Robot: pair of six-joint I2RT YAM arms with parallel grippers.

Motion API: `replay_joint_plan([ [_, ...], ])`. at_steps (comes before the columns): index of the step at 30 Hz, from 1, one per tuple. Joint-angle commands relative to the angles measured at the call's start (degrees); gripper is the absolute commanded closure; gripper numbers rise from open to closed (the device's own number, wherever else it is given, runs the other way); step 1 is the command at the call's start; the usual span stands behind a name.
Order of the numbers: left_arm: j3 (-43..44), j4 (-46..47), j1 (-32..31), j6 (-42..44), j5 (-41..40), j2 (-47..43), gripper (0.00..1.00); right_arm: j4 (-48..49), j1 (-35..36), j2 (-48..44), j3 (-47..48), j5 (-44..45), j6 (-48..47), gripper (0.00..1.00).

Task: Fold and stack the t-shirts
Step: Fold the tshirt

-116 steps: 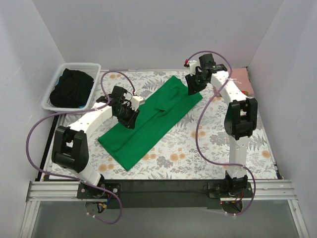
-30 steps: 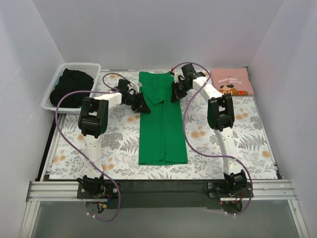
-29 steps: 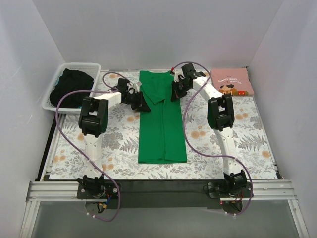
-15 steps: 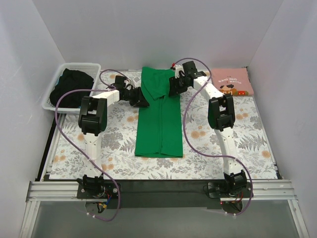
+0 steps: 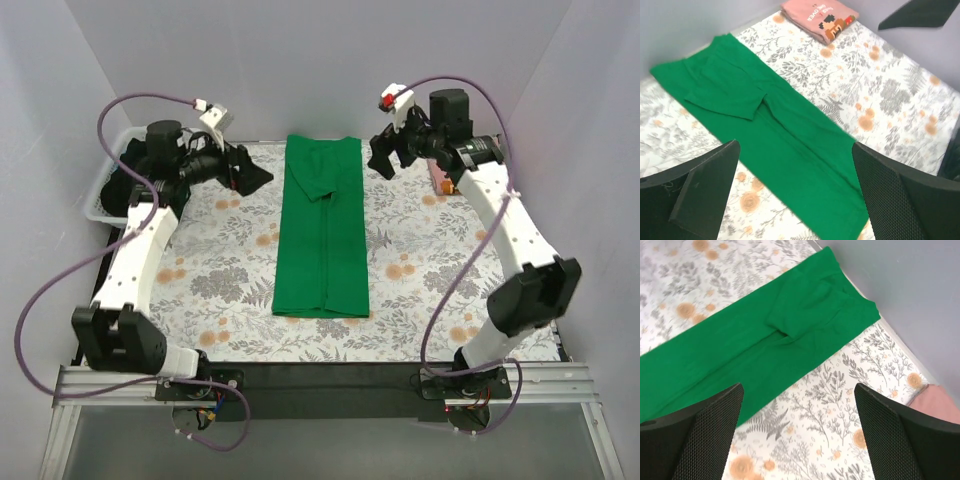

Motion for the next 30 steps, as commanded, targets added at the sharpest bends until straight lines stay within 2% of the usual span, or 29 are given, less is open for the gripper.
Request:
replay_joint_plan([
  [1, -9.3, -8.7, -0.7, 14.9, -0.9, -5.5, 0.04, -7.0, 1.1, -5.1, -7.6, -4.7, -10.0, 0.02],
  [3, -12.8, -13.6, -0.7, 23.4, 2.1, -10.0, 0.06, -9.5, 3.4, -10.1, -15.3, -3.5, -13.9, 0.02],
  [5, -19.1, -18.0, -0.8, 30.8, 3.3, -14.4, 0.10, -10.0, 9.6, -14.6, -21.6, 3.7, -16.0, 0.06],
  [6, -21.0, -19.7, -0.8, 33.4, 4.2, -15.9, 0.12, -10.0, 13.5, -16.1, -29.2, 5.2, -17.9, 0.07],
  [9, -30.1, -29.2, -1.6, 51.2, 7.3, -22.3, 0.18, -8.5, 19.5, -21.2, -41.4, 6.9, -18.8, 0.15],
  [14, -43.6, -29.1, -5.7, 60.4, 5.5, -27.1, 0.30, -2.2, 25.0, -22.7, -49.8, 8.9, -17.9, 0.26],
  [16, -46.9, -27.4, -10.4, 62.2, 1.6, -27.9, 0.39, -0.6, 26.7, -22.0, -52.0, 9.0, -17.5, 0.34],
  [19, -51.5, -21.9, -17.8, 61.9, -5.7, -28.3, 0.46, 1.9, 29.4, -19.3, -53.5, 11.4, -17.3, 0.37],
  [30, -48.0, -15.2, -19.1, 58.6, -4.9, -21.3, 0.53, 6.1, 33.4, -16.3, -56.5, 11.8, -17.0, 0.41],
])
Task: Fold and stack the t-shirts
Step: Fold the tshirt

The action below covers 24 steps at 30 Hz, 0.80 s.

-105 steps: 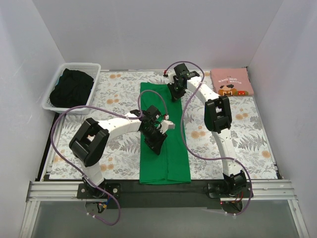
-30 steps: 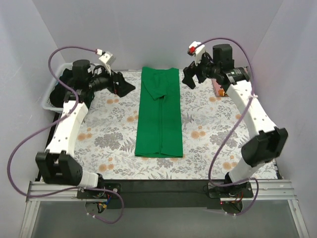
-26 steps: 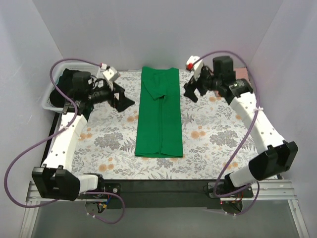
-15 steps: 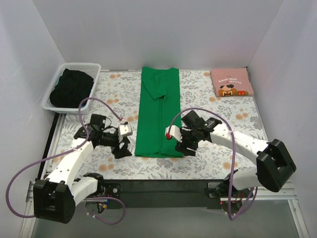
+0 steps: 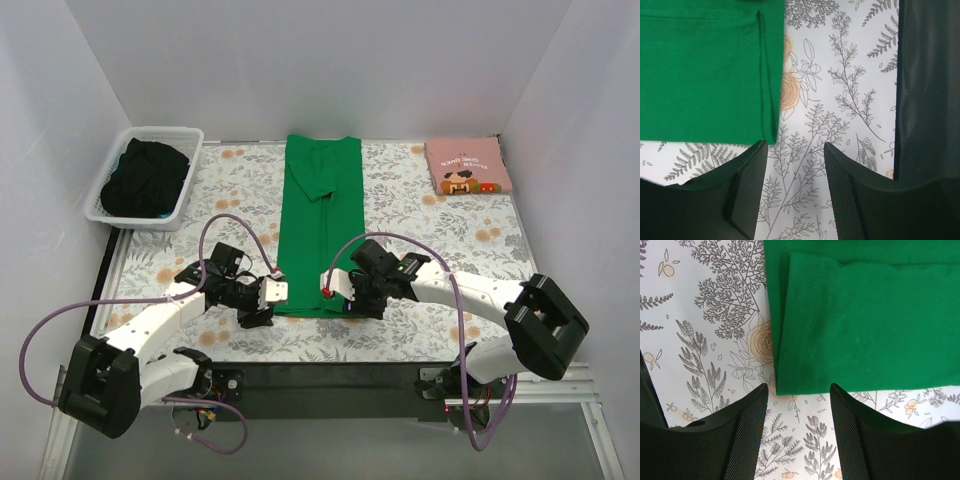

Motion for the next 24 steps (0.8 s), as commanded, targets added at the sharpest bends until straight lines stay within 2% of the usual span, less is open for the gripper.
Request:
replay_joint_plan([
  [1, 2.7, 3.4, -0.2, -0.4, 1.2, 1.2, 0.53, 3.1, 0.9, 1.7, -1.4, 0.4, -0.3, 0.41],
  [11, 3.4, 6.2, -0.3, -1.6, 1.9, 4.4, 0.53, 6.9, 1.4, 3.9, -5.5, 2.3, -1.1, 0.44],
  [17, 2.8, 8.9, -0.8, -2.3, 1.0, 5.9, 0.53, 8.5, 1.4, 6.1, -7.4, 3.6, -1.2, 0.64],
  [18, 2.5, 9.7, -1.0, -2.4, 0.8, 6.4, 0.53, 8.6, 1.4, 6.2, -7.6, 3.8, -1.2, 0.71],
  [20, 2.3, 10.7, -1.9, -2.6, -0.5, 7.0, 0.53, 8.6, 1.4, 6.3, -7.6, 4.1, -1.1, 0.78],
  [21, 2.0, 10.9, -2.0, -2.5, -0.6, 7.7, 0.53, 8.6, 1.4, 6.3, -7.6, 4.4, -1.0, 0.88],
  [24, 1.8, 11.6, -2.4, -2.5, -0.8, 8.6, 0.53, 8.2, 1.4, 6.3, -7.6, 5.1, -1.4, 0.99],
])
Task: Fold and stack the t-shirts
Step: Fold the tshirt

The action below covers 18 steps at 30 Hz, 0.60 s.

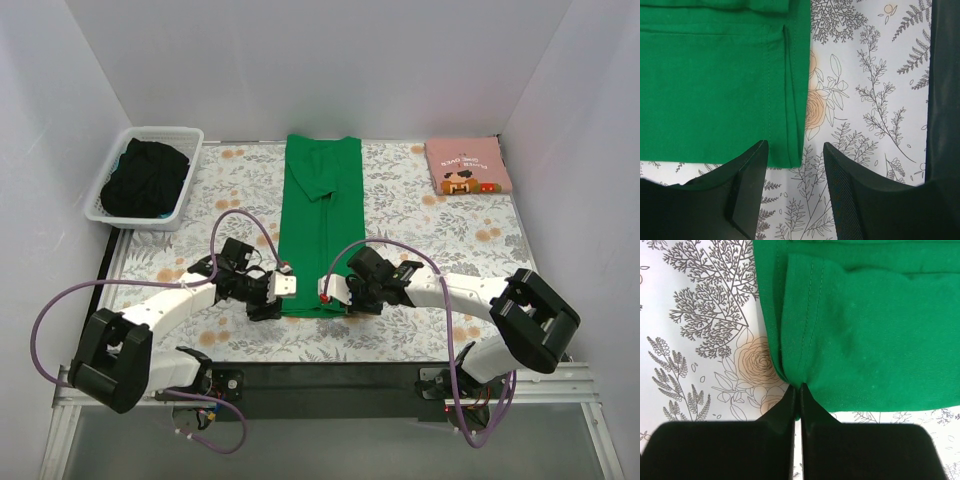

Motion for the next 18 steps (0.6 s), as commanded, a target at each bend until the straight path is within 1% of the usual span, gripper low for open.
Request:
replay_joint_plan([
  [1, -0.4, 2.3, -0.8, 0.8, -0.3, 0.6, 0.53, -1.4, 0.2, 2.7, -2.9, 3.1, -1.1, 0.99],
  [7, -4.0, 5.2, -2.7, 2.6, -5.1, 2.1, 0.52, -2.3, 0.2, 2.7, -2.2, 2.0, -0.7, 0.99],
  [9, -4.6, 5.2, -3.1, 3.2, -6.8, 3.1, 0.53, -3.2, 0.1, 2.3, -1.7, 1.5, -0.5, 0.99],
  [11, -5.0, 5.3, -3.4, 3.7, -7.5, 3.1, 0.60, -3.9, 0.1, 2.0, -1.4, 0.9, -0.3, 0.99],
  [13, -4.9, 5.2, -3.6, 3.6, -8.6, 3.2, 0.72, -5.0, 0.1, 1.6, -0.8, 0.2, -0.2, 0.99],
  [18, -3.4, 1.9, -5.7, 3.2, -8.9, 1.3, 0.87, -7.8, 0.1, -0.2, 0.9, -1.5, 1.7, 0.99],
])
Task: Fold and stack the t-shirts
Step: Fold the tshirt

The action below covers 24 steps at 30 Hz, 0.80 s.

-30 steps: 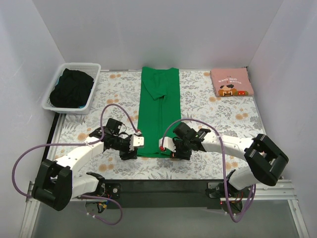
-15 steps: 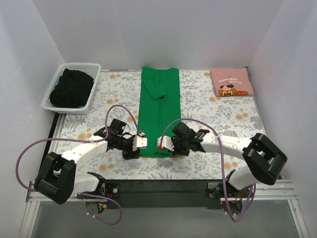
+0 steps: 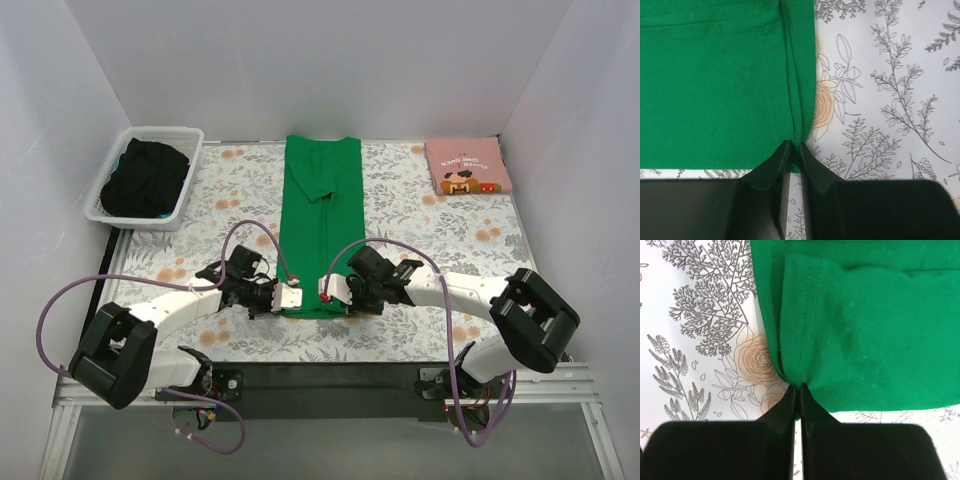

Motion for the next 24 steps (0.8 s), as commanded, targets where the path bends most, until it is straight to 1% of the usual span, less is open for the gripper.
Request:
replay_joint_plan([
  [1, 0.4, -5.6, -2.3, -0.2, -1.7, -1.3, 0.90, -7.5, 0.0, -0.7, 0.7, -2.3, 1.8, 0.99],
  [2, 1.0, -6.6, -3.3, -0.7, -1.3, -2.1, 0.93, -7.9, 0.1, -1.0, 0.8, -2.9, 2.4, 0.99],
  [4, 1.6, -9.1, -4.1, -2.6, 0.1, -5.0, 0.96, -8.9, 0.1, -2.8, 0.5, -4.3, 3.8, 0.99],
  [5, 1.4, -10.5, -4.6, -3.1, 0.5, -7.4, 1.00, -9.1, 0.2, -3.6, -0.2, -4.4, 4.1, 0.99],
  [7, 1.6, -12.9, -4.8, -3.2, 1.7, -10.1, 1.00, -10.0, 0.5, -6.3, -0.7, -5.3, 5.1, 0.99],
  [8, 1.8, -15.8, -4.8, -3.2, 3.5, -12.5, 1.00, -10.6, 0.9, -7.3, -0.9, -5.6, 5.3, 0.99],
  [11, 3.4, -20.5, -5.2, -4.6, 7.0, -16.8, 1.00, -12.8, 2.7, -12.3, -1.5, -7.2, 5.4, 0.99],
  [12, 3.8, -20.8, -5.3, -5.9, 7.4, -17.6, 1.00, -13.3, 3.0, -14.6, -2.1, -7.3, 5.3, 0.99],
  [13, 4.1, -20.7, -5.3, -7.2, 7.4, -18.0, 1.00, -13.9, 3.2, -15.1, -2.0, -6.7, 5.0, 0.99],
  [14, 5.4, -19.5, -5.3, -11.7, 6.8, -18.1, 1.00, -14.3, 3.2, -15.0, -1.6, -5.8, 5.0, 0.99],
  [17, 7.9, -18.5, -5.1, -16.0, 5.5, -15.4, 1.00, -14.3, 2.8, -14.9, 0.5, -2.5, 2.4, 0.99],
  [18, 9.4, -18.2, -4.7, -16.5, 5.6, -14.7, 1.00, -13.9, 2.3, -13.9, 1.2, -1.7, 1.3, 0.99],
  [19, 10.0, -17.8, -3.5, -16.7, 5.9, -13.7, 1.00, -14.0, 0.3, -13.1, 3.5, -1.6, -0.7, 0.99],
  [21, 11.8, -14.7, -1.9, -17.3, 6.2, -13.1, 1.00, -14.0, -2.4, -10.5, 6.2, -1.9, -2.5, 0.99],
  [22, 12.5, -13.5, 0.3, -17.3, 6.4, -12.1, 1.00, -14.1, -5.3, -9.6, 9.6, -2.0, -3.3, 0.99],
  [24, 15.1, -11.3, 3.2, -15.4, 7.9, -10.1, 1.00, -14.3, -8.0, -7.4, 13.0, -2.4, -6.8, 0.99],
])
